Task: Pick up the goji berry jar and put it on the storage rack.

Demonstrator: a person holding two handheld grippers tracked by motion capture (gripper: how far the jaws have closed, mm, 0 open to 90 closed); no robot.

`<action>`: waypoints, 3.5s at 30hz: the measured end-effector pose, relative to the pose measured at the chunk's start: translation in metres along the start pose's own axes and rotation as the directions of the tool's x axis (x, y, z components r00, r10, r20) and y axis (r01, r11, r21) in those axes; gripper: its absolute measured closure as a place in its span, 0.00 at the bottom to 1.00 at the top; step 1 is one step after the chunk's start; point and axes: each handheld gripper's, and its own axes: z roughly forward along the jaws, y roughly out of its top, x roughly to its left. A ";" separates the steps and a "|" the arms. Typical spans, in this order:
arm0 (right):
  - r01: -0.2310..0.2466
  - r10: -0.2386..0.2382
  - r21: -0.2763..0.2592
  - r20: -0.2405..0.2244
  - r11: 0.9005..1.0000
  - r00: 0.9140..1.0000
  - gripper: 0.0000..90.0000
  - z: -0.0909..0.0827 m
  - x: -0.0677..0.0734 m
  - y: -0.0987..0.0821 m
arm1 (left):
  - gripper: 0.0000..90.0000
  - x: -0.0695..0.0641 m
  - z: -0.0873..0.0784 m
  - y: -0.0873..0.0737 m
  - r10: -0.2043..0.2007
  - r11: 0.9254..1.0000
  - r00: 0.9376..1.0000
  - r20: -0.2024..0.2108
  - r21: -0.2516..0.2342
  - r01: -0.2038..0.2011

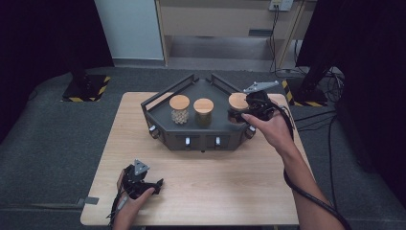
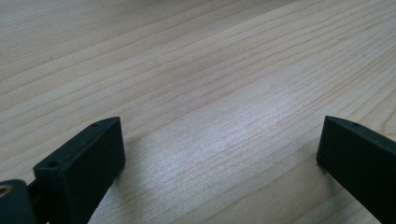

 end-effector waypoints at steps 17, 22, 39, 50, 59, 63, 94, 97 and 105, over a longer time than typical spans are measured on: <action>-0.004 0.004 0.009 -0.007 1.000 1.000 0.30 0.022 0.001 -0.001 | 0.00 0.000 0.000 0.000 0.000 1.000 1.000 0.000 0.000 0.000; -0.007 0.007 0.013 -0.008 1.000 1.000 0.30 0.028 0.000 -0.003 | 0.00 0.000 0.000 0.000 0.000 1.000 1.000 0.000 0.000 0.000; -0.021 0.021 0.029 -0.006 0.999 1.000 0.30 0.045 -0.002 -0.006 | 0.00 0.000 0.000 0.000 0.000 1.000 1.000 0.000 0.000 0.000; -0.030 0.029 0.025 0.004 0.999 1.000 0.30 0.052 -0.002 -0.008 | 0.00 0.000 0.000 0.000 0.000 1.000 1.000 0.000 0.000 0.000; -0.034 0.033 0.031 0.007 0.999 0.999 0.30 0.058 -0.003 -0.010 | 0.00 0.000 0.000 0.000 0.000 1.000 1.000 0.000 0.000 0.000; -0.037 0.037 0.030 0.008 0.999 0.999 0.29 0.059 -0.004 -0.011 | 0.00 0.000 0.000 0.000 0.000 1.000 1.000 0.000 0.000 0.000; -0.029 0.029 0.013 0.002 0.999 1.000 0.29 0.064 -0.007 -0.021 | 0.00 0.000 0.000 0.000 0.000 1.000 1.000 0.000 0.000 0.000; -0.030 0.030 0.009 0.002 1.000 1.000 0.29 0.064 -0.007 -0.023 | 0.00 0.000 0.000 0.000 0.000 1.000 1.000 0.000 0.000 0.000; -0.021 0.021 -0.001 -0.006 1.000 1.000 0.24 0.064 -0.008 -0.025 | 0.00 0.000 0.000 0.000 0.000 1.000 1.000 0.000 0.000 0.000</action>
